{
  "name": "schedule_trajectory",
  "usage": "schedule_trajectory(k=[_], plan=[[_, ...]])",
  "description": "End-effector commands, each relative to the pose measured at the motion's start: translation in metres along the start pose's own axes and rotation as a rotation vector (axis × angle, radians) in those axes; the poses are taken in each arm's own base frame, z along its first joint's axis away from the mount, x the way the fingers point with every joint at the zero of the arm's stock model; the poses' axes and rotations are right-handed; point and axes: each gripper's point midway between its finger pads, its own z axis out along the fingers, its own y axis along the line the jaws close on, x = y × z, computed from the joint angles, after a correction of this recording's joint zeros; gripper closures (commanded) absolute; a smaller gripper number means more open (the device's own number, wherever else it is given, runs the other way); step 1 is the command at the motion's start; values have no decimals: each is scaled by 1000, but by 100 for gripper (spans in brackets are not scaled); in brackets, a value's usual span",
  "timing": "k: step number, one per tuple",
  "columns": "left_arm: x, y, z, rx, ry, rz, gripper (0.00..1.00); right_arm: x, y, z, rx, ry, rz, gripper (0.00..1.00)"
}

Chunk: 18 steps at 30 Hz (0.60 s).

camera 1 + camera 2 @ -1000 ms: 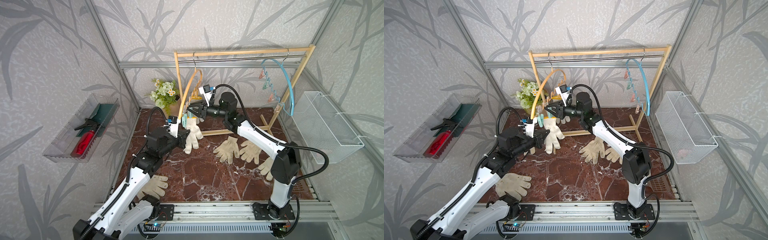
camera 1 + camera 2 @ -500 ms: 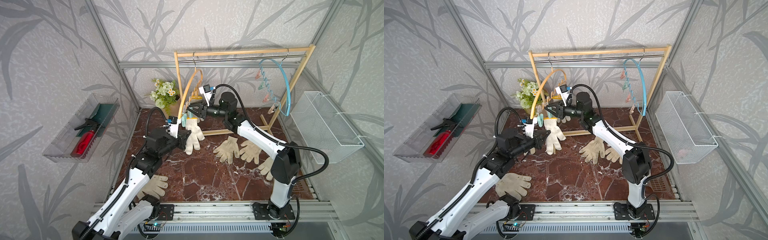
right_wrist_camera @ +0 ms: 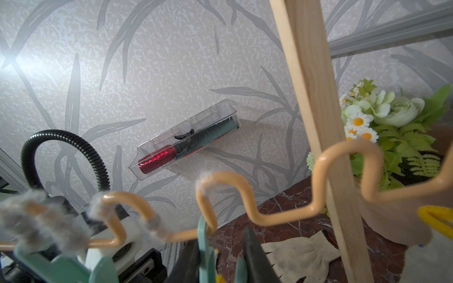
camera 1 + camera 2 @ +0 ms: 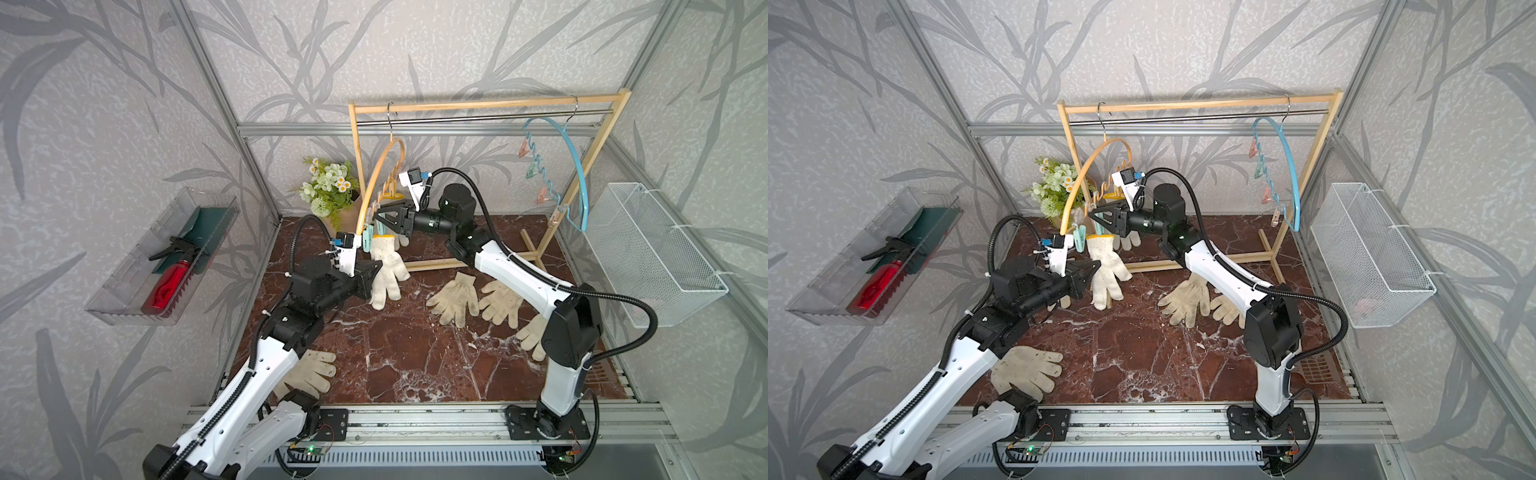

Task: Clip the gloves onto a hanger to dry
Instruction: Clamp the glove onto the hanger.

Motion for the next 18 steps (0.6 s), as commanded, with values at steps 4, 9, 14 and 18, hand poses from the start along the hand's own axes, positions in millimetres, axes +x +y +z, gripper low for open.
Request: schedule_trajectory(k=[4,9,14,18], plan=[[-27,-8,-2,24,-82,33,100,-19,7,-5,-55,-66,-3,72],[-35,-15,1,57,-88,35,100,-16,4,-6,-42,-53,-9,72],[-33,-18,-1,73,-75,31,100,-14,1,-6,-32,-50,-14,72],[-35,-21,-6,75,-85,36,100,-12,0,-5,-31,-46,-7,72]])
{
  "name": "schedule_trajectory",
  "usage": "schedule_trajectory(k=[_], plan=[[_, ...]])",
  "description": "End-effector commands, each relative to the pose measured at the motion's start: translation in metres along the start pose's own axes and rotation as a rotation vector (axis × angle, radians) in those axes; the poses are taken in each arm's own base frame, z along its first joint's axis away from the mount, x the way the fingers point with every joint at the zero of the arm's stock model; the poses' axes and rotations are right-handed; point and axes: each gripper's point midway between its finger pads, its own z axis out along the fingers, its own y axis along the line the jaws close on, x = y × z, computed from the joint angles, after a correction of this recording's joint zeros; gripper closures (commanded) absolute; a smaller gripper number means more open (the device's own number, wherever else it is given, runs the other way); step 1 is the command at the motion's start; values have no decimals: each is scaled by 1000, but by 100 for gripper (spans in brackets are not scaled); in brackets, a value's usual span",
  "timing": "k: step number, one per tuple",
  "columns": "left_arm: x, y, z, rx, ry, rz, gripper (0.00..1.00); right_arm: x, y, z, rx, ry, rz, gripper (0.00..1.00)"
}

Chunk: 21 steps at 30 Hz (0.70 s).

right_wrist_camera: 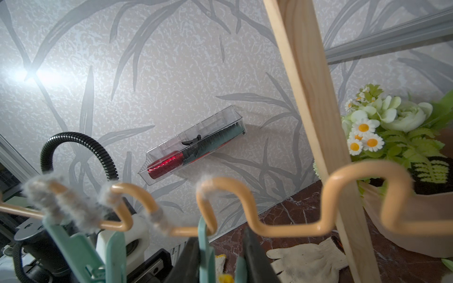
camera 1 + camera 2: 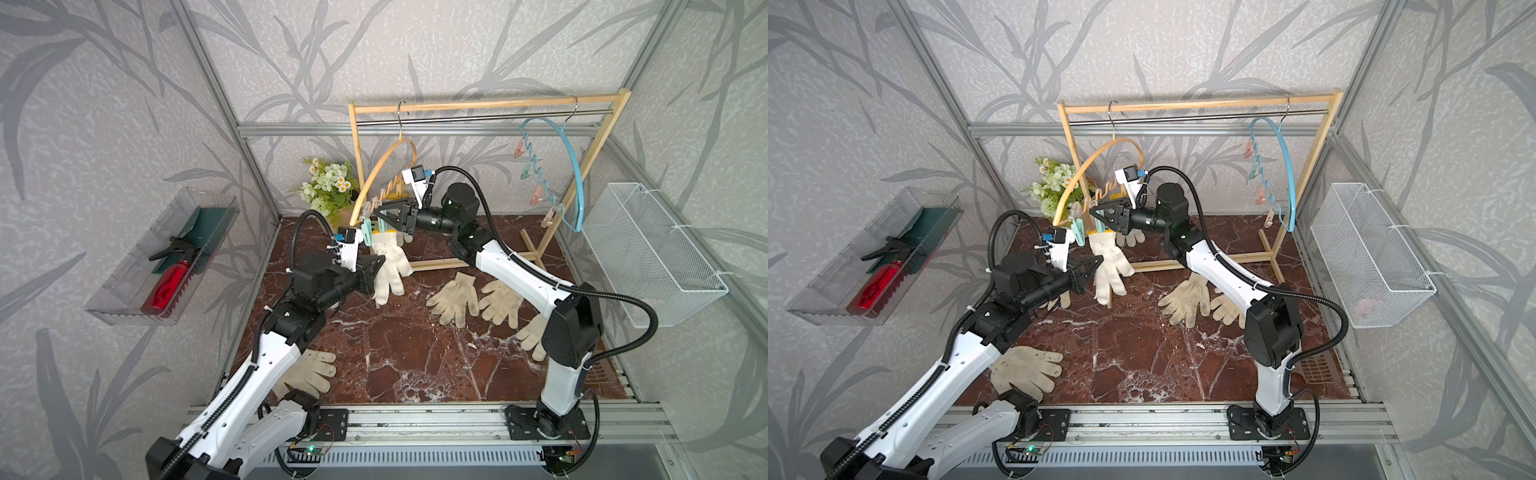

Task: Clip the gloves onto a hanger to dry
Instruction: Clamp the glove onto the hanger.

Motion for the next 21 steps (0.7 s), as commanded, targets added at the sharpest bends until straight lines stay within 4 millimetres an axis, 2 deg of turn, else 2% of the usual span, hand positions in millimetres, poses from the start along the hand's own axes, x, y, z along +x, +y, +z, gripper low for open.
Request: schedule_trajectory(k=[1,8,21], plan=[[-23,-14,-11,39,-60,25,100,-6,-3,-2,-3,-27,-31,72],[-14,-16,-14,54,-31,6,100,-8,-3,0,-3,-27,-35,72],[-19,-11,-9,30,-53,25,100,-10,1,-1,-21,-33,-24,72]])
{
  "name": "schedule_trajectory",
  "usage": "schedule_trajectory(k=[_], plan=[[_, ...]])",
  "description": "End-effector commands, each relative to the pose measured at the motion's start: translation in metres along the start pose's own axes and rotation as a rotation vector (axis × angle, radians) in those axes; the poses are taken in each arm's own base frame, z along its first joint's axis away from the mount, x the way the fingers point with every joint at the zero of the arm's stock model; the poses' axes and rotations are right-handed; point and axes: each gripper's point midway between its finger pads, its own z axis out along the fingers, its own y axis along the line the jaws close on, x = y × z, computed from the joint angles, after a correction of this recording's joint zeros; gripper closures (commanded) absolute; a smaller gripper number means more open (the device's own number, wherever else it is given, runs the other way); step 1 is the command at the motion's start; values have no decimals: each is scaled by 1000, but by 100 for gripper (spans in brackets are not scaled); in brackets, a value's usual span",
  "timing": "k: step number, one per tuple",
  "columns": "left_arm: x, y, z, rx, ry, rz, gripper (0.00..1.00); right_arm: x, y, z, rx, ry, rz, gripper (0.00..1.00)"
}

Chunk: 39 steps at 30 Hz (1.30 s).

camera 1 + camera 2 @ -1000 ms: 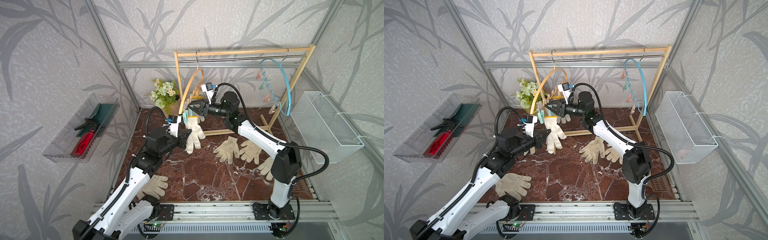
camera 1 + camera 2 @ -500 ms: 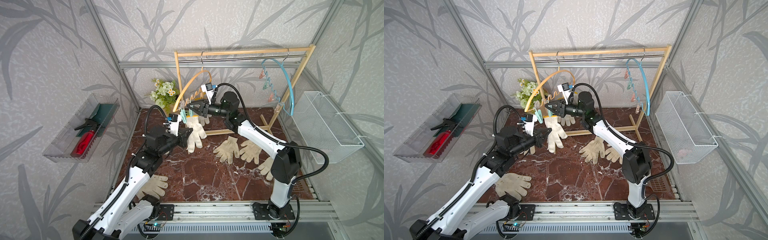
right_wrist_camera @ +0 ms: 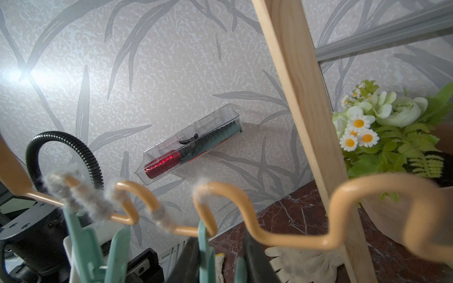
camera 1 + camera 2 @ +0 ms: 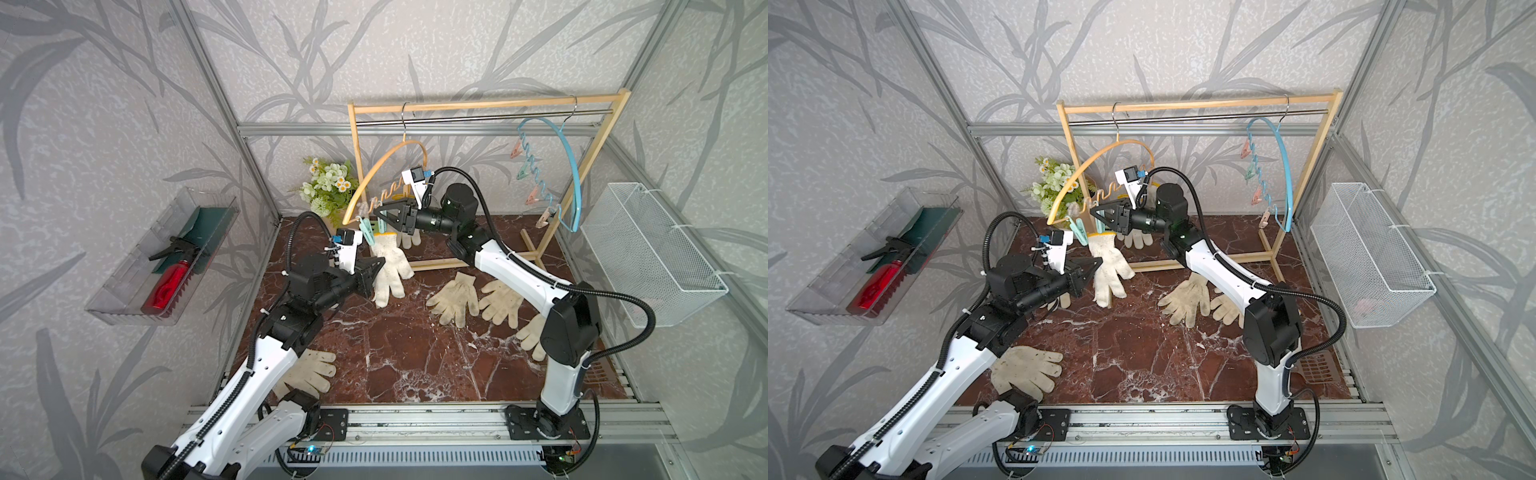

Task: Clip the gloves onto a hanger to dry
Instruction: Clamp the glove onto the hanger.

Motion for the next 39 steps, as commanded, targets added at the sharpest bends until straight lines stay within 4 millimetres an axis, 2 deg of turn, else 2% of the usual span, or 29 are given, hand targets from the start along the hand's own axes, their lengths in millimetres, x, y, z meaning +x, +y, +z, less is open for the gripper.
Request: schedule_trajectory(k=[1,10,22,24,26,27,32,36,39], plan=[[-20,-3,-1,2,-56,34,100,-14,9,-2,-34,-41,-34,72],[-32,2,4,-22,-102,66,100,-12,11,-2,-52,-38,-26,72],[-59,-1,5,-13,-155,88,100,-10,9,-2,-45,-34,-18,72],[-55,0,7,-13,-142,84,100,-9,9,-3,-43,-33,-15,71],[-51,1,6,-16,-134,81,100,-10,9,-4,-38,-37,-19,58],[-48,2,7,-18,-126,78,100,-10,8,-4,-33,-39,-21,55],[-36,8,5,-42,-103,68,100,-10,7,-5,-23,-43,-26,49],[-28,12,2,-62,-80,64,99,-11,5,-4,-14,-46,-26,48],[-22,14,-3,-80,-58,60,85,-10,3,-4,-10,-44,-24,48]])
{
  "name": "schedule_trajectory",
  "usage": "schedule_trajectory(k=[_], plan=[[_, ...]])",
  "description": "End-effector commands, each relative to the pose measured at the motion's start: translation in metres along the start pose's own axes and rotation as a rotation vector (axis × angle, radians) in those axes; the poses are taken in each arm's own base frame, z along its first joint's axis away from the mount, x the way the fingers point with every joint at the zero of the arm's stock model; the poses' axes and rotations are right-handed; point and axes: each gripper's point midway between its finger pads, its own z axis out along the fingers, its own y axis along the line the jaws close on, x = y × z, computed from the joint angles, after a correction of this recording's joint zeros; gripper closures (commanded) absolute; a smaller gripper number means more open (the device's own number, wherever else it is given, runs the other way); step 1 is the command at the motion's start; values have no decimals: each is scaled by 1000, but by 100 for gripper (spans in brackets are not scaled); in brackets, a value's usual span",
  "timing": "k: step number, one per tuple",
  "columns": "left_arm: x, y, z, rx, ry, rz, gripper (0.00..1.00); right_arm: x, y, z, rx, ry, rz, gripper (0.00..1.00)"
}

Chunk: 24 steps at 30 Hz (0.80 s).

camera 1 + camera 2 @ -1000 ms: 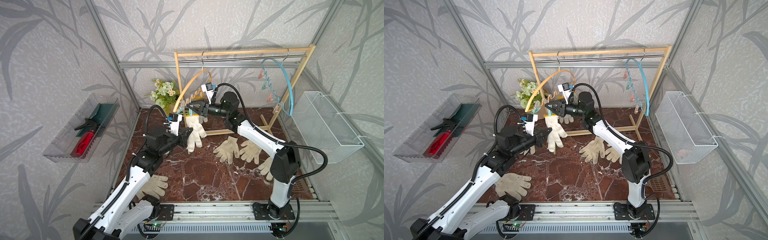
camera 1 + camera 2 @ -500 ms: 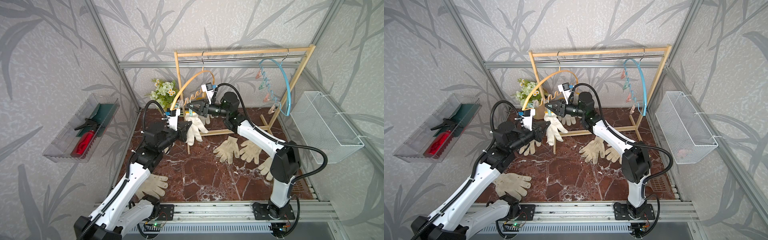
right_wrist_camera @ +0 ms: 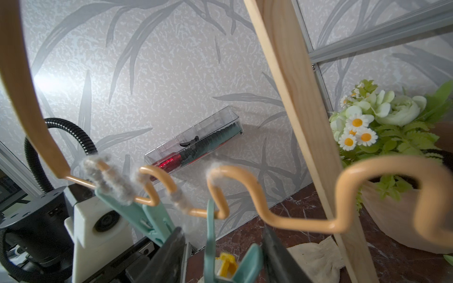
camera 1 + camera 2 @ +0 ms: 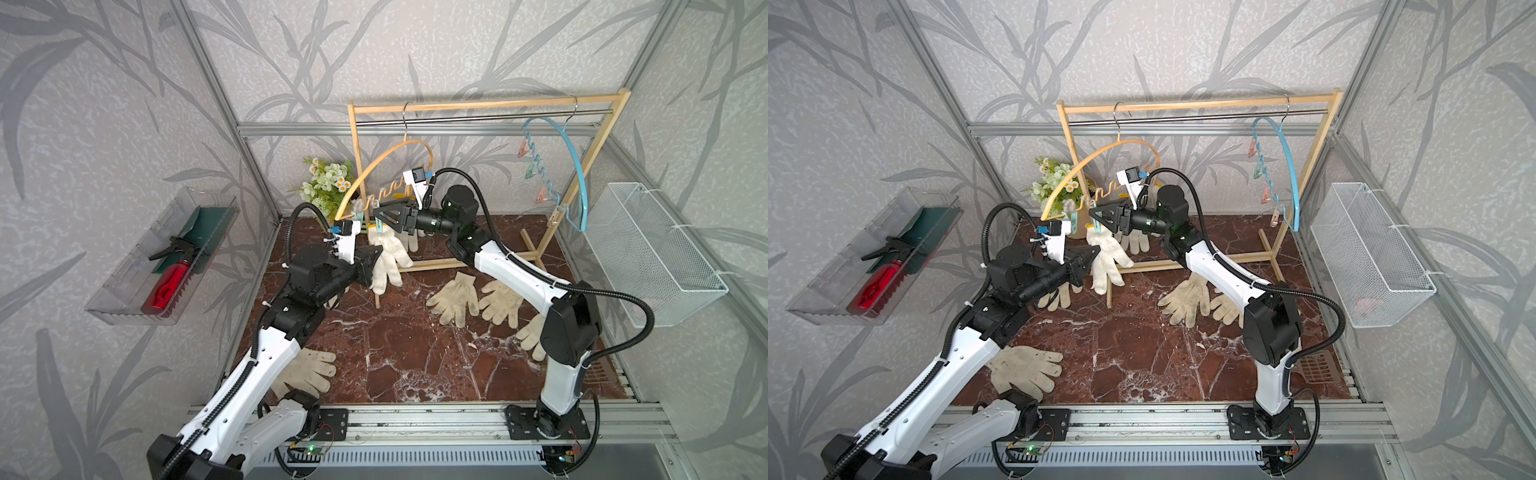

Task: Clip the gloves onto a hanger to dry
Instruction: Clamp the glove onto the hanger.

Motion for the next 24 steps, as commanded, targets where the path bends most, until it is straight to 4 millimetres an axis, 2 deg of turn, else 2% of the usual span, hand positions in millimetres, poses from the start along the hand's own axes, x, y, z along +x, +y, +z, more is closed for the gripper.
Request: schedule_trajectory(k=[1,3,7,11,16,20,24], plan=[[4,3,-11,-29,6,18,82,-10,5,-2,-8,-26,-36,48],[9,5,-16,-47,25,15,70,-8,2,-2,-4,-24,-32,48],[16,6,-29,-71,48,10,60,-6,-1,0,1,-22,-29,48],[23,7,-40,-92,62,-3,45,-6,-4,2,6,-21,-28,48],[20,4,-53,-115,85,-12,45,-4,-6,3,20,-16,-35,48],[2,2,-69,-158,82,1,44,-3,-9,3,40,-14,-42,48],[-26,1,-87,-225,48,33,41,-2,-12,2,61,-11,-50,48]])
